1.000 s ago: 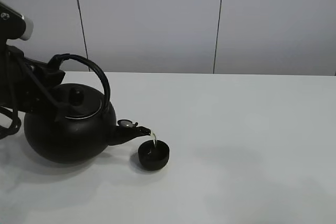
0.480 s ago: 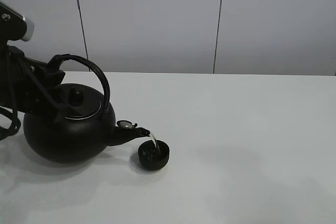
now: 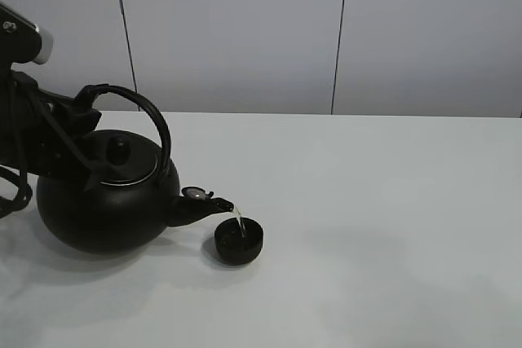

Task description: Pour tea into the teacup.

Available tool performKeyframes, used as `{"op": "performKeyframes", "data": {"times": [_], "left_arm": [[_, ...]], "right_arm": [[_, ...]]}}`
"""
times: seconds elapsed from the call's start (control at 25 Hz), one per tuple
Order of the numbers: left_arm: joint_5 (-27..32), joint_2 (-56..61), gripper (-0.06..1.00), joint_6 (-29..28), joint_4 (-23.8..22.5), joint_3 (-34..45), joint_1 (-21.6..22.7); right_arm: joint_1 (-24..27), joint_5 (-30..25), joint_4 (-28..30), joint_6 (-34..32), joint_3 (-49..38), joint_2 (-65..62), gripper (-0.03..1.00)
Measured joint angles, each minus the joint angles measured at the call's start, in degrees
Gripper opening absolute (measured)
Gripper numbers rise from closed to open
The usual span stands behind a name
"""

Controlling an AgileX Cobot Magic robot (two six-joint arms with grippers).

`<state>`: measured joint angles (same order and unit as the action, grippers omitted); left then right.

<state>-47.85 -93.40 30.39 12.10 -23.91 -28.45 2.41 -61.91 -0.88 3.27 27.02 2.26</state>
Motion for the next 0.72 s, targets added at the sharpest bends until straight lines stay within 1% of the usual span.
{"op": "performKeyframes", "data": {"times": [0.28,0.4,0.48,0.6,0.72], "left_arm": [[0.00,0.00,0.13,-0.44,0.00,0.00,0.00],[0.00,0.00,0.13,-5.38,0.70,0.02,0.00],[-0.73,0.00,0.13,-10.43,0.98,0.65,0.00],[-3.64,0.00,0.13,-16.40,1.25,3.06,0.00],[-6.91,0.00,0.13,-20.46,1.82,5.52,0.35]], "right_arm": [[0.00,0.00,0.00,0.00,0.00,0.00,0.55],[0.00,0.00,0.00,0.00,0.00,0.00,0.55],[0.00,0.00,0.00,0.00,0.00,0.00,0.55],[0.00,0.00,0.00,0.00,0.00,0.00,0.55],[0.00,0.00,0.00,0.00,0.00,0.00,0.55]]}}
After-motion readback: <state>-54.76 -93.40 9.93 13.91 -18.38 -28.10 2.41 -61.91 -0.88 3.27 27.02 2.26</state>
